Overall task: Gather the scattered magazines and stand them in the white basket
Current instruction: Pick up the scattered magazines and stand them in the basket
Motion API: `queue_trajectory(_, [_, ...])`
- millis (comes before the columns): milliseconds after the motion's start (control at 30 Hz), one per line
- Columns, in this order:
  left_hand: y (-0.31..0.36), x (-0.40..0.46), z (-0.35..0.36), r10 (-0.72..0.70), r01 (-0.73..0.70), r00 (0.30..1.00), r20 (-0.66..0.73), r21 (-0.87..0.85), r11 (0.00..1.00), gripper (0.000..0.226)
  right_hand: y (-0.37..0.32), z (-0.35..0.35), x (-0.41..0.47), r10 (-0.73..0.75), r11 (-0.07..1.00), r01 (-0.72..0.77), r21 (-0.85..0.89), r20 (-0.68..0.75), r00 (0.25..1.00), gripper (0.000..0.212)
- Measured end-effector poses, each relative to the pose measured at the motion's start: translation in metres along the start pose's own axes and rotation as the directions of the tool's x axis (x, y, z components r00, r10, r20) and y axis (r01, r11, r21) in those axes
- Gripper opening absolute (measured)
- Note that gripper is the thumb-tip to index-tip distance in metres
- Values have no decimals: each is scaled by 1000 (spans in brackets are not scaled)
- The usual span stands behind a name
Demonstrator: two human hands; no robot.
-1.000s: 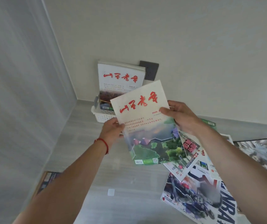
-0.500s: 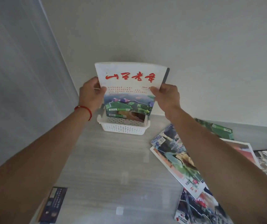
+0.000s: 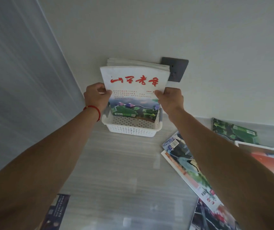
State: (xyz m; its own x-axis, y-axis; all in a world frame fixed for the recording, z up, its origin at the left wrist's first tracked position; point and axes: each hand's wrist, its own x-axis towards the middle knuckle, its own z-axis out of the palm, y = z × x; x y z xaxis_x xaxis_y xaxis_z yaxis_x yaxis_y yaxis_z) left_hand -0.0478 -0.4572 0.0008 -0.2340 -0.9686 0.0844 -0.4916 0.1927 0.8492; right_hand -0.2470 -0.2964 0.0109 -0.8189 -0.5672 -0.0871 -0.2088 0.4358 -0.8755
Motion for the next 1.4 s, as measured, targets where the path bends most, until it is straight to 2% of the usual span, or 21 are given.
queue_trajectory(133, [-8,4,14,-98,97,995,-3,-68,993,13,9,8,3,1,1000,-1,-4,-20,1000,22])
queue_trajectory(300, [-9,13,22,-154,154,988,11,-93,984,16,11,14,10,-18,997,16,-77,-15,1000,24])
queue_trajectory(567, [-5,23,24,-206,207,978,22,-36,978,22,12,13,9,-37,965,15,-261,-78,996,23])
queue_trajectory(633, [-7,24,24,-226,227,973,38,-26,974,23,15,14,4,-29,974,5,-226,-105,994,21])
queue_trajectory(733, [-12,18,26,-295,297,955,40,-63,953,25,21,11,-11,-11,992,-2,-125,-101,995,37])
queue_trajectory(800, [-14,4,27,-317,318,948,20,-59,946,35,32,6,-23,-18,992,9,-127,-69,997,37])
queue_trajectory(867, [-14,-18,27,-296,296,955,12,-70,953,38,49,-3,-39,-31,990,24,-140,-46,998,34])
queue_trajectory(967, [-8,-61,26,-127,127,992,-10,20,992,31,82,-27,-71,-43,986,37,-161,-37,998,25])
queue_trajectory(1067, [3,-120,33,51,-54,990,128,26,998,30,115,-58,-106,-14,979,3,-206,-51,999,15])
queue_trajectory(1133, [7,-160,46,92,-105,953,288,30,994,31,139,-83,-132,26,973,-43,-227,-79,997,14])
queue_trajectory(1200, [8,-198,62,64,-103,884,463,58,993,32,163,-109,-159,65,965,-92,-246,-116,991,19])
queue_trajectory(1300, [8,-252,87,50,-165,735,676,107,981,37,200,-148,-195,121,943,-164,-289,-161,980,21])
queue_trajectory(1400, [9,-293,109,75,-277,591,803,115,954,43,235,-188,-212,135,895,-214,-392,-219,966,29])
